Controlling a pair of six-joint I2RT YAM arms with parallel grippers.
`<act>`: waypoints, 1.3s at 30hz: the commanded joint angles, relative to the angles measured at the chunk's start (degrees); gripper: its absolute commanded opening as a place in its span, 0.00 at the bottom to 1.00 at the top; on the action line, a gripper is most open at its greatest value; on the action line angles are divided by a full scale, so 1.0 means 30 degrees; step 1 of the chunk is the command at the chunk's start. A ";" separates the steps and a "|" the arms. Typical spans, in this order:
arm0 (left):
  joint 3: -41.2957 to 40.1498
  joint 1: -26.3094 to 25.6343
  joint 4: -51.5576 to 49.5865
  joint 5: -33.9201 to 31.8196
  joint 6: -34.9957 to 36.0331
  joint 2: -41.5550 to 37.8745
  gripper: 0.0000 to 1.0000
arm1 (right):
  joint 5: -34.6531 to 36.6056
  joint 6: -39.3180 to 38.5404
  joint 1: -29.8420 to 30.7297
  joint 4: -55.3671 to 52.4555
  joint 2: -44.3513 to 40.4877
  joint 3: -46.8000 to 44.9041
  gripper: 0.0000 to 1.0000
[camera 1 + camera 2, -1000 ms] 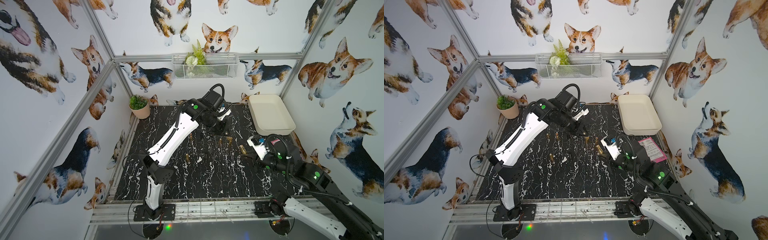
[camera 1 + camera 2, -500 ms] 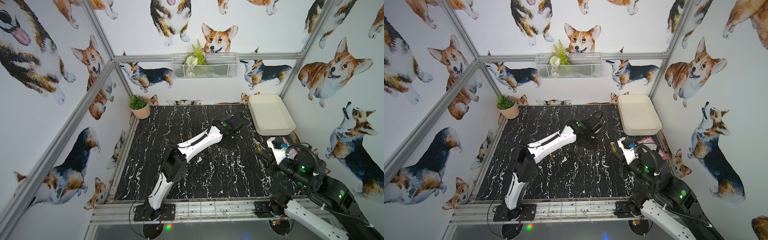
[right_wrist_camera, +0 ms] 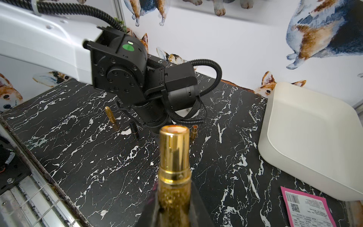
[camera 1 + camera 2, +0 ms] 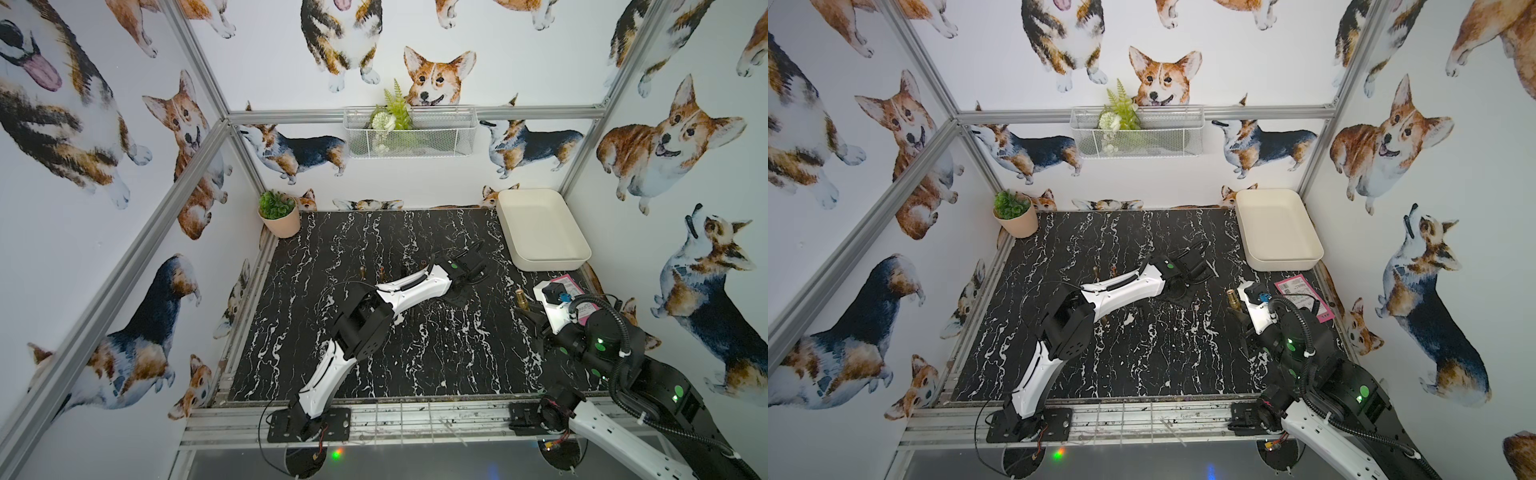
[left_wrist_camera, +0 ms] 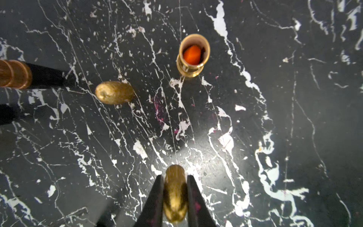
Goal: Open the lipstick cap
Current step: Place the cover at the center of the board.
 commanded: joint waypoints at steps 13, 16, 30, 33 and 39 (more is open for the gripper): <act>-0.2225 -0.0185 0.2059 -0.1726 -0.0950 -0.0349 0.00 | 0.0637 -0.0401 0.0007 0.0735 -0.0070 -0.0319 0.00; -0.2494 -0.0198 0.2288 -0.1715 -0.1051 -0.0491 0.03 | 0.0740 -0.0396 0.0032 0.0777 -0.0069 -0.0340 0.00; -0.2665 -0.0309 0.2158 -0.2001 -0.1310 -0.0641 0.23 | 0.0761 -0.0506 0.0030 0.0870 0.0106 -0.0362 0.00; -0.2604 -0.0313 0.1984 -0.2177 -0.1398 -0.0688 0.28 | 0.0740 -0.0506 0.0032 0.0870 0.0119 -0.0362 0.00; -0.2658 -0.0291 0.1892 -0.2136 -0.1489 -0.0687 0.36 | 0.0708 -0.0510 0.0018 0.0898 0.0105 -0.0417 0.00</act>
